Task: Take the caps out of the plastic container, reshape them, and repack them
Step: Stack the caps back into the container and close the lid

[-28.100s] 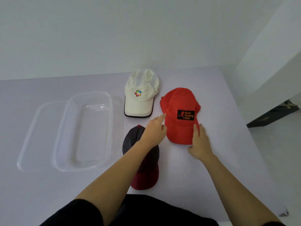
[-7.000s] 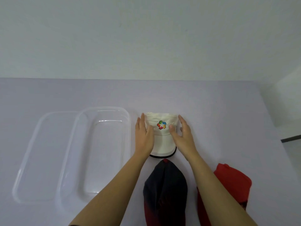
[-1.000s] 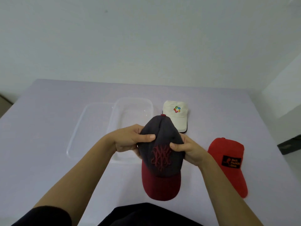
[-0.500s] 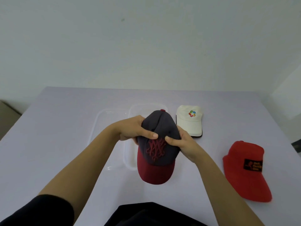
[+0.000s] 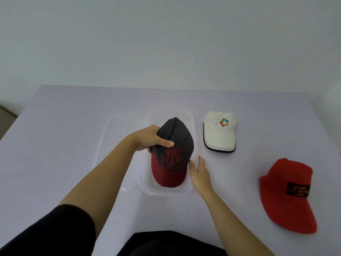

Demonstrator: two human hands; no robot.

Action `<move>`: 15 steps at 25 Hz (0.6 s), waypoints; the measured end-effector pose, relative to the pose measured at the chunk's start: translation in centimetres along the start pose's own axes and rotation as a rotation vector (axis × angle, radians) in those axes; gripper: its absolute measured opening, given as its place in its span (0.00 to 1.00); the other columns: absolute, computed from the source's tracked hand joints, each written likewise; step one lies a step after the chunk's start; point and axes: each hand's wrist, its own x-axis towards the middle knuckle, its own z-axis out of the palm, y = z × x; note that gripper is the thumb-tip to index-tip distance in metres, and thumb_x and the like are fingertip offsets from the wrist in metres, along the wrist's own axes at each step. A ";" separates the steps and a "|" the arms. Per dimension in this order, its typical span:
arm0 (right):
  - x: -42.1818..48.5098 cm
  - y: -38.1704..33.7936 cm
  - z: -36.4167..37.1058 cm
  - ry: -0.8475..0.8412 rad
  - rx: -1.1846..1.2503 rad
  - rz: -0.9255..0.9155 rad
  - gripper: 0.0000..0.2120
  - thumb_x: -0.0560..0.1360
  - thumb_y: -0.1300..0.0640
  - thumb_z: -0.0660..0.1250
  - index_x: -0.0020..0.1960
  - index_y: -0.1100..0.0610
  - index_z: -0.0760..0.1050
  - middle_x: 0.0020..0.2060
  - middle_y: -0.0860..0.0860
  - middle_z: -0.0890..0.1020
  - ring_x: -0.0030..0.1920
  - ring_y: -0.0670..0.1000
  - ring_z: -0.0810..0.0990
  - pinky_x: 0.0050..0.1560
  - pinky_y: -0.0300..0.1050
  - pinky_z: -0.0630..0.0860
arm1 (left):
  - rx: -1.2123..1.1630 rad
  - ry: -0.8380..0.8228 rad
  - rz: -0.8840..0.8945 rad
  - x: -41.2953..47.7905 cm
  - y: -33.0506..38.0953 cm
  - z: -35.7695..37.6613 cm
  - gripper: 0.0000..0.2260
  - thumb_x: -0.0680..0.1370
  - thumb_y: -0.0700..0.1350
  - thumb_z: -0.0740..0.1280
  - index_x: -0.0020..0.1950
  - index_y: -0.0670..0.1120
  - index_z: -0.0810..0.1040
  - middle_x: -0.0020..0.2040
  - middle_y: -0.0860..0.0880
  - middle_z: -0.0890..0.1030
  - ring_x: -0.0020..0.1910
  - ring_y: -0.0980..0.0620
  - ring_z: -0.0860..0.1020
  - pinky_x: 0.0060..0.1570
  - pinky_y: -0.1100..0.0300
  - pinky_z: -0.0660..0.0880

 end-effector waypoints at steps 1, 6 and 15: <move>0.5 0.3 0.3 0.025 -0.031 0.009 0.23 0.81 0.56 0.54 0.75 0.57 0.56 0.71 0.57 0.68 0.70 0.59 0.67 0.67 0.49 0.64 | -0.003 -0.019 -0.038 1.0 -0.9 0.5 0.10 0.71 0.45 0.74 0.51 0.48 0.81 0.48 0.46 0.85 0.50 0.42 0.82 0.50 0.44 0.77; 0.9 1.1 1.0 0.120 -0.145 -0.013 0.20 0.80 0.62 0.52 0.72 0.57 0.62 0.57 0.61 0.79 0.57 0.62 0.77 0.56 0.51 0.72 | -0.097 -0.062 -0.142 3.6 -3.7 1.8 0.15 0.73 0.45 0.73 0.59 0.49 0.76 0.55 0.48 0.82 0.53 0.44 0.80 0.47 0.44 0.78; 0.6 0.9 0.8 0.125 -0.167 -0.023 0.21 0.81 0.61 0.52 0.74 0.58 0.58 0.58 0.61 0.78 0.60 0.62 0.76 0.59 0.52 0.71 | 0.434 0.174 -0.058 4.4 -4.0 3.6 0.37 0.76 0.51 0.68 0.78 0.45 0.50 0.74 0.41 0.62 0.71 0.42 0.64 0.68 0.51 0.64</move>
